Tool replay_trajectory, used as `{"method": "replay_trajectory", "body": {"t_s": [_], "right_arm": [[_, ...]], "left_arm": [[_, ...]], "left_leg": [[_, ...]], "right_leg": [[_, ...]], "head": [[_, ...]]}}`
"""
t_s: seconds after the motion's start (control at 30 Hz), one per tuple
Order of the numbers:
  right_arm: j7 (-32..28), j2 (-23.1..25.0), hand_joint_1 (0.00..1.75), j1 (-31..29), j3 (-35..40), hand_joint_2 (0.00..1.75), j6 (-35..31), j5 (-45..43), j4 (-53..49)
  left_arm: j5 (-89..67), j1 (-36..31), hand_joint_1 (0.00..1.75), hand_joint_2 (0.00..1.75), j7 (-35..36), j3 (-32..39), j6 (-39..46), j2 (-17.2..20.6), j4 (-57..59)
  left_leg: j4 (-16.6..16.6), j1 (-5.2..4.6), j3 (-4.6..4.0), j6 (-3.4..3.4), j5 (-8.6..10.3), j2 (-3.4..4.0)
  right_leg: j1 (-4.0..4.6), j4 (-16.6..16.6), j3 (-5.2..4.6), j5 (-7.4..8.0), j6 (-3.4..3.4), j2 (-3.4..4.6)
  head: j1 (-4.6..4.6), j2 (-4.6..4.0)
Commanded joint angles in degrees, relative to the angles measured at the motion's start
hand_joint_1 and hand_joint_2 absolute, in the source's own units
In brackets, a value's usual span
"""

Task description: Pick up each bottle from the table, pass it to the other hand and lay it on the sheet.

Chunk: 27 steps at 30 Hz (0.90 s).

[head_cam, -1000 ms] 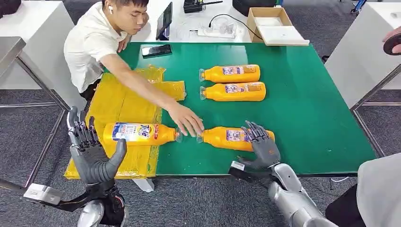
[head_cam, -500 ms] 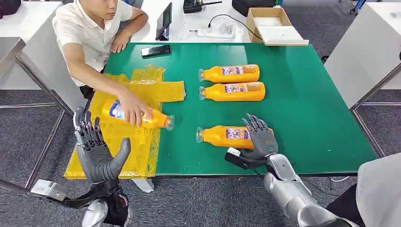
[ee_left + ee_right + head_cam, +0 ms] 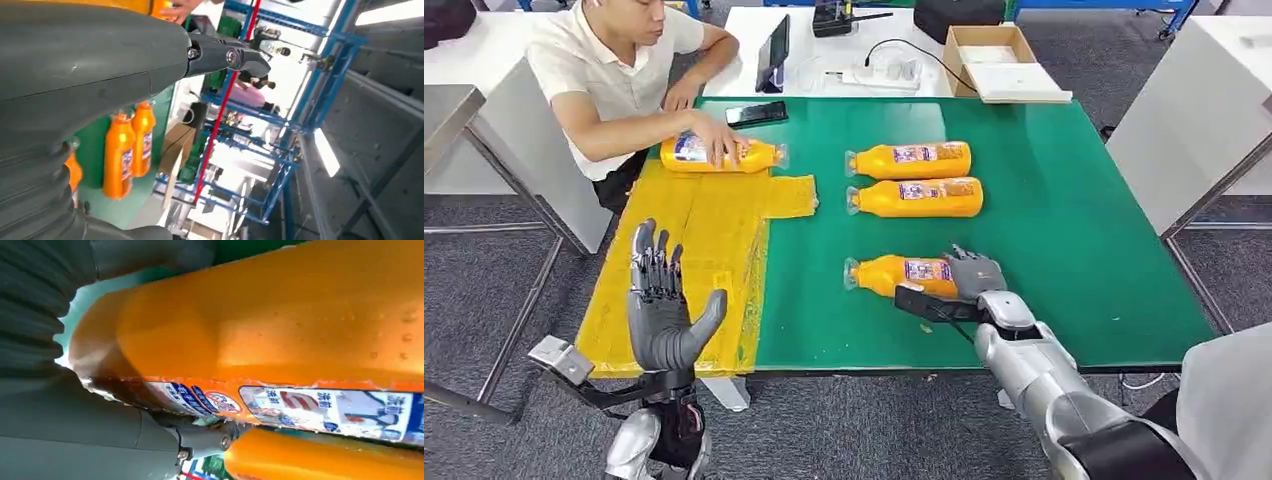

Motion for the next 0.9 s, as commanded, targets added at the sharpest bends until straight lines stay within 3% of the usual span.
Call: {"method": "replay_trajectory", "body": {"t_s": [0.03,0.13,0.3,0.4,0.43,0.5,0.6,0.9], "right_arm": [[-12.16,-0.80,1.75,4.55,-2.15,1.75,2.40,-7.78,2.41],[-19.81,-0.62,1.75,6.96,-3.84,1.75,1.47,-13.34,-1.02],[-28.63,1.48,1.75,12.19,-6.85,1.75,-4.53,-25.80,-11.35],[-28.27,2.09,1.75,13.18,-6.86,1.75,-5.65,-27.49,-13.88],[-29.90,2.92,1.75,15.04,-8.42,1.75,-8.31,-30.56,-17.29],[-32.44,4.19,1.75,18.46,-9.93,1.75,-11.55,-35.07,-24.34],[-31.26,4.86,1.75,20.70,-8.50,1.75,-12.05,-37.88,-31.24],[-32.67,4.79,1.75,20.54,-8.59,1.75,-12.69,-39.89,-30.96]], "left_arm": [[-0.11,-2.14,0.00,1.75,0.56,-0.51,-0.89,2.45,4.51],[0.04,-1.39,0.00,1.75,-0.08,-0.57,-0.34,2.87,3.23],[-0.12,-0.71,0.00,1.75,1.40,-1.64,4.66,2.95,2.72],[0.30,-0.74,0.00,1.75,2.64,-1.95,5.82,2.97,3.65],[2.58,-0.85,0.00,1.75,7.99,-2.29,7.50,2.85,5.32],[5.28,-1.25,0.00,1.75,11.82,-5.21,7.22,3.76,9.12],[6.22,-1.66,0.00,1.75,9.93,-7.98,7.70,3.94,12.36],[6.59,-1.78,0.00,1.75,10.25,-8.56,8.44,4.50,11.40]], "left_leg": [[-0.11,0.09,0.07,-0.09,0.04,-0.20],[-0.14,0.14,0.09,-0.11,0.00,-0.18],[-0.14,0.20,0.09,-0.17,-0.08,0.16],[-0.12,0.20,0.06,-0.20,-0.18,0.32],[-0.09,0.19,0.00,-0.18,-0.17,0.26],[-0.06,0.19,0.00,-0.12,-0.22,0.34],[-0.06,0.14,-0.10,-0.11,-0.20,0.30],[-0.04,0.17,-0.68,-0.16,-0.16,0.20]], "right_leg": [[0.10,-0.16,0.22,0.00,-0.09,-0.25],[0.15,-0.22,0.88,-0.01,-0.09,-0.26],[0.21,-0.23,0.82,0.08,-0.12,0.01],[0.21,-0.18,0.71,0.08,-0.14,0.16],[0.20,-0.16,0.66,0.07,-0.12,0.09],[0.17,-0.12,0.64,0.03,-0.05,0.21],[0.12,-0.06,0.54,0.00,-0.04,0.18],[0.14,-0.04,0.04,-0.01,-0.07,0.14]], "head": [[0.02,0.00],[0.02,0.00],[0.02,0.02],[0.02,0.02],[0.04,0.00],[0.02,0.02],[0.02,0.02],[0.02,0.02]]}}
